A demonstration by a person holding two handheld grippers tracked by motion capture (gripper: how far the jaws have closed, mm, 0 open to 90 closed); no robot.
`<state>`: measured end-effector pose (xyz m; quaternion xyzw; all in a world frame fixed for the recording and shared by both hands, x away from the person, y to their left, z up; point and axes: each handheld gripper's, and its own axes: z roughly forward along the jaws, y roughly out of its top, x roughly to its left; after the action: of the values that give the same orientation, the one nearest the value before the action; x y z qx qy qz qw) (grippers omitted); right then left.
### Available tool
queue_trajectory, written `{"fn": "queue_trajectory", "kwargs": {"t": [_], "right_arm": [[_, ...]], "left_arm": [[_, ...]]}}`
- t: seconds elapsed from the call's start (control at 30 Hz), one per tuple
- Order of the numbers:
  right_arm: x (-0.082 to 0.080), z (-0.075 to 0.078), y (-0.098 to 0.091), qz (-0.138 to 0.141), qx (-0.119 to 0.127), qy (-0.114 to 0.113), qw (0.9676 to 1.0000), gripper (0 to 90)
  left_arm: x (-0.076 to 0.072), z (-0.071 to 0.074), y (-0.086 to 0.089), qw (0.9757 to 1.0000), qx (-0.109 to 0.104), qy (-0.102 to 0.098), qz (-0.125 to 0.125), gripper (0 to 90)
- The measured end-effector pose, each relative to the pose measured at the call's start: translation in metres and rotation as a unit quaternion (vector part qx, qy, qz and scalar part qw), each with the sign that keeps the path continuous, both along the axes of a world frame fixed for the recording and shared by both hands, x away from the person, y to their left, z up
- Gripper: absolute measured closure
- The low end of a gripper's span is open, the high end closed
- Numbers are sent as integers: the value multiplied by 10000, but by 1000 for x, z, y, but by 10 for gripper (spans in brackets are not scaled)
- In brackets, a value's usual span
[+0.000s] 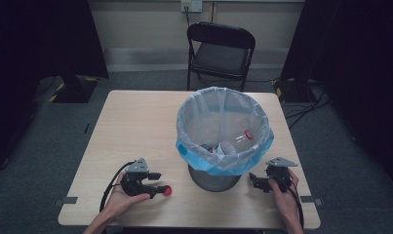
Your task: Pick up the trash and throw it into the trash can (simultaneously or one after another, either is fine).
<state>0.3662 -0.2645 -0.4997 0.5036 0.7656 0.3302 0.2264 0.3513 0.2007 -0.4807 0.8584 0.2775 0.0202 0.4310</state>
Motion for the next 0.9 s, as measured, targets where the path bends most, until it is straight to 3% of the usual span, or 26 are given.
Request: {"fn": "queue_trajectory", "kwargs": {"t": [0.2,0.37,0.6,0.73,0.9], "right_arm": [[0,0,0,1,1,1,10000,119],[0,0,0,1,2,1,10000,119],[0,0,0,1,0,-1,10000,119],[0,0,0,2,1,0,10000,119],[0,0,0,2,0,-1,10000,119]], "left_arm": [[-2,-8,-12,9992,314,30,-259,409],[-5,-10,-16,9984,452,-113,-320,418],[-16,-11,-24,9945,740,-663,-341,495],[-14,-12,-22,9945,713,-705,-289,576],[-15,-11,-23,9946,755,-670,-245,588]]}}
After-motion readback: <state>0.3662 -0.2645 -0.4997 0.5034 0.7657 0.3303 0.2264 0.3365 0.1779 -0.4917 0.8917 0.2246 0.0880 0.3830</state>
